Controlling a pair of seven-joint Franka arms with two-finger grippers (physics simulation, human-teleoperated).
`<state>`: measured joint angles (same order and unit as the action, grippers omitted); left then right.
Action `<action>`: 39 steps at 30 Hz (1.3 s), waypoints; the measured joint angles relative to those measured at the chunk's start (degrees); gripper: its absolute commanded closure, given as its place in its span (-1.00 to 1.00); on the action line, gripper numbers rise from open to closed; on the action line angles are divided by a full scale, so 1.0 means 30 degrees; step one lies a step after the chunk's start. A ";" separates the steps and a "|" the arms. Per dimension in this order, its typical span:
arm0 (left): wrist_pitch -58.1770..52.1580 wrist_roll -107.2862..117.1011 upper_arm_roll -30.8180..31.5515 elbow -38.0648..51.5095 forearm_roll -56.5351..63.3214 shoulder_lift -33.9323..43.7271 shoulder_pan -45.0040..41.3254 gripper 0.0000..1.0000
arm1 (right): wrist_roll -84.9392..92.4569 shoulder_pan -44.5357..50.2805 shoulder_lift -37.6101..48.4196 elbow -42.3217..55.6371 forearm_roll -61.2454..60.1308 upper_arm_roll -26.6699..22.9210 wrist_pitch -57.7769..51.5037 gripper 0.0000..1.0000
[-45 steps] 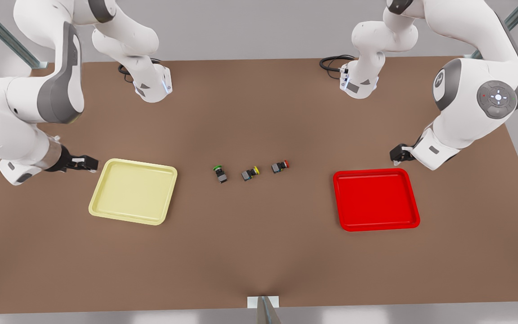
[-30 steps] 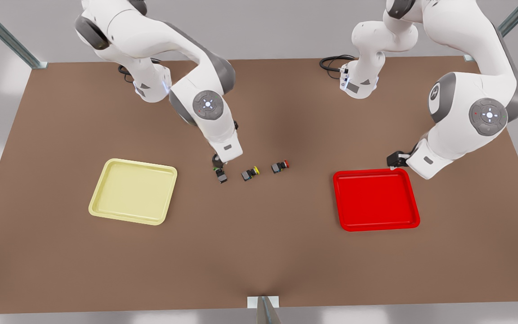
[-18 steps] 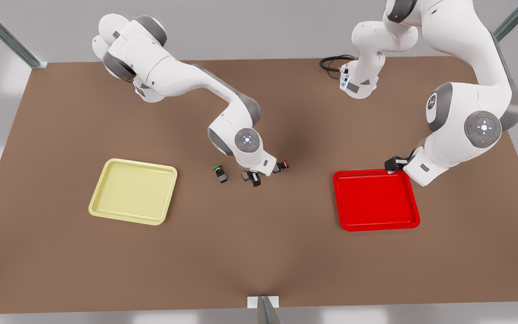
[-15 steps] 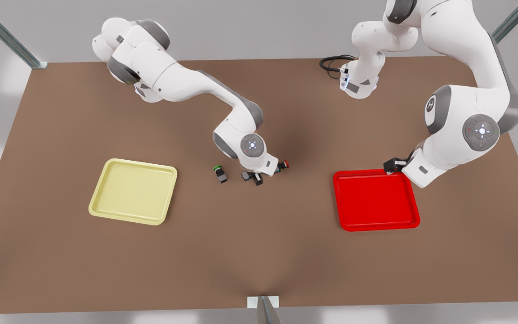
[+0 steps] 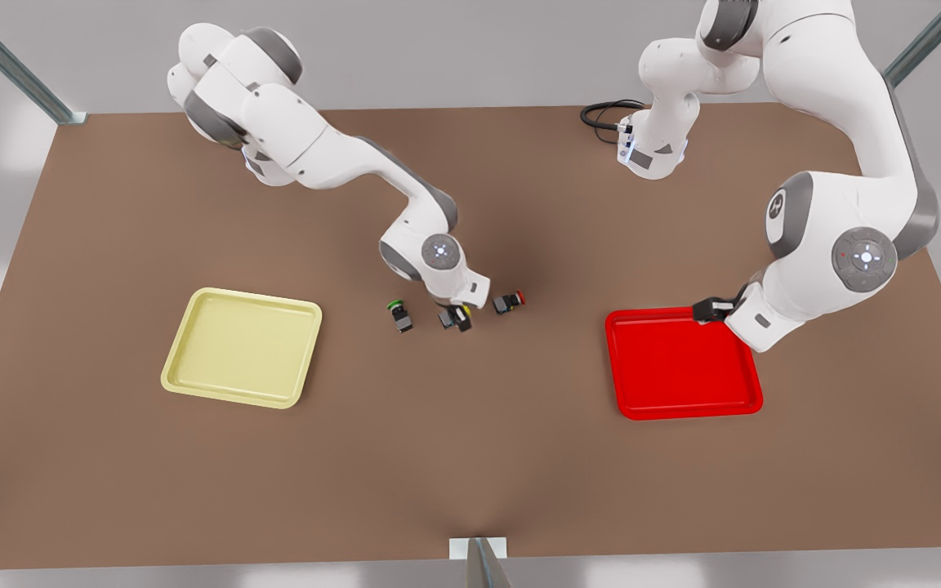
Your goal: Place the switches on the corresponding trays according to their colors
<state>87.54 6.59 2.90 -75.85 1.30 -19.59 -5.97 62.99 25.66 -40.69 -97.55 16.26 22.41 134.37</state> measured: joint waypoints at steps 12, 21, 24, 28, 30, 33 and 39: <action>0.0149 -0.0058 -0.0027 0.0029 -0.0046 -0.0357 0.0084 -1.00 | -0.0076 -0.0367 -0.0647 -0.0005 0.0381 -0.0117 0.0412 -1.00; 0.0176 -0.0059 -0.0058 0.0029 -0.0049 -0.0472 0.0141 -1.00 | -0.0078 -0.0264 -0.1142 0.0049 0.0382 -0.0176 0.0531 -0.75; 0.0176 -0.0059 -0.0058 0.0029 -0.0048 -0.0474 0.0143 -1.00 | -0.0078 -0.0288 -0.1174 0.0055 0.0383 -0.0176 0.0528 -0.35; 0.0176 -0.0059 -0.0109 0.0029 -0.0050 -0.0504 0.0141 -1.00 | -0.0248 -0.0293 -0.1088 0.0084 0.0382 -0.0176 0.0502 -0.27; 0.0148 -0.0059 -0.0088 0.0029 -0.0050 -0.0504 0.0142 -1.00 | -0.0270 -0.0265 -0.1084 0.0114 0.0383 -0.0176 0.0502 -0.24; 0.0147 -0.0059 -0.0088 0.0029 -0.0052 -0.0519 0.0141 -1.00 | -0.0283 -0.0264 -0.1224 0.0140 0.0356 -0.0176 0.0502 -0.14; 0.0147 -0.0059 -0.0103 0.0029 -0.0054 -0.0533 0.0135 -1.00 | -0.0254 -0.0233 -0.1467 0.0377 0.0382 -0.0176 0.0486 -0.08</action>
<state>87.98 6.42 2.59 -75.76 1.13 -21.19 -5.56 62.23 24.97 -45.09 -96.42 17.40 21.88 135.83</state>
